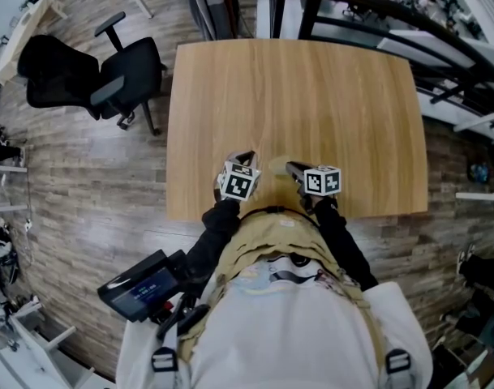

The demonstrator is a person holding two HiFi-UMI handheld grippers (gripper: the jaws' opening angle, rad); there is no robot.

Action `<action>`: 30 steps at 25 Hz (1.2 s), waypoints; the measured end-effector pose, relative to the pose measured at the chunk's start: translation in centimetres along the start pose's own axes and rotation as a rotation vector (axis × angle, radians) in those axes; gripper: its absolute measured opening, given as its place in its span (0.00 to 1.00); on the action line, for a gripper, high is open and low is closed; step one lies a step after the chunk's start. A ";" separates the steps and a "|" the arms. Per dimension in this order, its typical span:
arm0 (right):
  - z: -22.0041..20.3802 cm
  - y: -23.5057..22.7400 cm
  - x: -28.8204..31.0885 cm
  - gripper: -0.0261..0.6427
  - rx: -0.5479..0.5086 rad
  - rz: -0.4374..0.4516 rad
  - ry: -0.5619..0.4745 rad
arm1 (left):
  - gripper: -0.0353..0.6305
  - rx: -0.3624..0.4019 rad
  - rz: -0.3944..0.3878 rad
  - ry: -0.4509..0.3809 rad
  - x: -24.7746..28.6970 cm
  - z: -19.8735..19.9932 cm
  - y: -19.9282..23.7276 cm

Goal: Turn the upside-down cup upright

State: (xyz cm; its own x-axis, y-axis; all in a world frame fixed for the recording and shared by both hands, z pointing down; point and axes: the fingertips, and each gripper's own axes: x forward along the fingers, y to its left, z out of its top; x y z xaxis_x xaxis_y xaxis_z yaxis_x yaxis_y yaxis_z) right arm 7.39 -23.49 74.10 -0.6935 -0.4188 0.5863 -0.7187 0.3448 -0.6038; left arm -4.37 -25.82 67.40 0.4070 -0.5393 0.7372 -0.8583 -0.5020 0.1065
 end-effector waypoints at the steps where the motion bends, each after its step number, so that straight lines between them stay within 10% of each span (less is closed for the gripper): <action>1: -0.1 -0.9 -0.4 0.10 0.016 -0.026 0.000 | 0.06 0.001 0.001 0.001 0.0 0.0 0.0; 21: -1.2 -4.5 -1.3 0.19 0.091 -0.178 -0.007 | 0.06 -0.004 0.013 -0.007 -0.3 -0.5 0.0; 30: 4.5 -3.3 -6.7 0.25 -0.008 -0.261 -0.204 | 0.06 0.012 0.029 -0.091 -2.2 2.2 -0.5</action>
State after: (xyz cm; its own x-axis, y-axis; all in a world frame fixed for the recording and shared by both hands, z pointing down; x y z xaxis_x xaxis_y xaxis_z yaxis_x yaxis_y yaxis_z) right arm 14.66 -25.58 69.70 -0.4617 -0.6534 0.5999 -0.8720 0.2100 -0.4423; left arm -4.13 -25.89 64.30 0.4093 -0.6123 0.6764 -0.8666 -0.4929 0.0782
